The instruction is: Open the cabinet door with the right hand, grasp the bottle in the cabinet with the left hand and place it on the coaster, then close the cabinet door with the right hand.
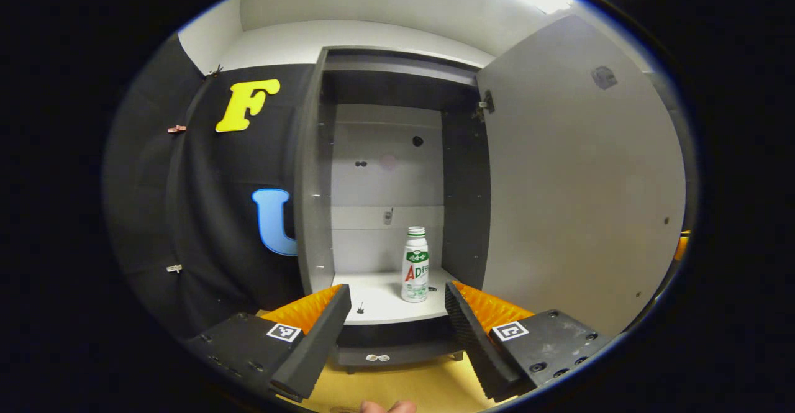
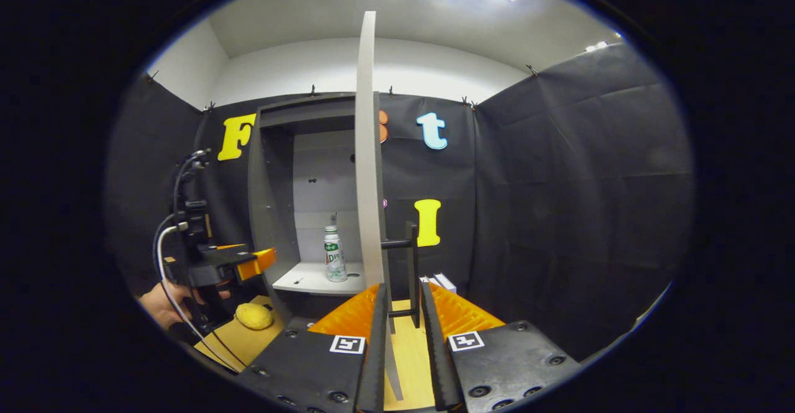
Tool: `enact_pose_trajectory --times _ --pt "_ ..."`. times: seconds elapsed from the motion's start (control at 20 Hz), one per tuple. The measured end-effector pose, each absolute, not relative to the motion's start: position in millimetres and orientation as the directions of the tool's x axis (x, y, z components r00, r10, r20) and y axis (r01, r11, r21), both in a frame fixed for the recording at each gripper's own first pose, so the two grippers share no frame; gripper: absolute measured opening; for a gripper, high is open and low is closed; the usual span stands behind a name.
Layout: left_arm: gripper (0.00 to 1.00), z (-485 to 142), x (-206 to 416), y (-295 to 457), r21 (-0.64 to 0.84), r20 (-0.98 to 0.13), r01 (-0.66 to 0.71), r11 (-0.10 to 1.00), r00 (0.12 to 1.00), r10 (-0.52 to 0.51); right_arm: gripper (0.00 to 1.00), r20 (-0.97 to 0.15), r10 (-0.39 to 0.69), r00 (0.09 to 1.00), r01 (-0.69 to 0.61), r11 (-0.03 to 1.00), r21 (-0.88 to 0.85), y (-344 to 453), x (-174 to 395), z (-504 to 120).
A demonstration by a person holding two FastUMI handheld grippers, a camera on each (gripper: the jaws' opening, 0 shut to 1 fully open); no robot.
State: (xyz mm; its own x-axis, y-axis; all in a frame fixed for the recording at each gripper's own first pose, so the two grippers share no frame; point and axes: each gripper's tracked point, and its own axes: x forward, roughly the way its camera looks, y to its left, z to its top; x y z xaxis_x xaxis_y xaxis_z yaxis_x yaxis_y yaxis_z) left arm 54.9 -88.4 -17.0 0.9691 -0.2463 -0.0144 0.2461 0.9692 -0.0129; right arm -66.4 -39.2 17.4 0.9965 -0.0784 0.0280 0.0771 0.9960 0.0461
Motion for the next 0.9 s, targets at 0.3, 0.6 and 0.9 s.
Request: enact_pose_trajectory --times 0.3,0.6,0.9 --pt "0.94 -26.6 117.0 -121.5 0.004 -0.021 0.270 0.963 0.963 -0.270 0.57 0.000 0.063 0.998 -0.062 0.996 0.065 19.4 -75.6 11.9" --pt "0.94 -43.6 188.7 -144.8 -0.021 -0.047 0.249 0.968 0.967 -0.250 0.99 0.021 0.129 0.991 -0.131 0.987 0.094 47.0 -49.8 20.1" --pt "0.96 -66.8 261.5 -164.1 -0.017 -0.082 0.217 0.976 0.973 -0.218 0.99 0.045 0.168 0.985 -0.172 0.981 0.093 58.9 -27.6 22.5"
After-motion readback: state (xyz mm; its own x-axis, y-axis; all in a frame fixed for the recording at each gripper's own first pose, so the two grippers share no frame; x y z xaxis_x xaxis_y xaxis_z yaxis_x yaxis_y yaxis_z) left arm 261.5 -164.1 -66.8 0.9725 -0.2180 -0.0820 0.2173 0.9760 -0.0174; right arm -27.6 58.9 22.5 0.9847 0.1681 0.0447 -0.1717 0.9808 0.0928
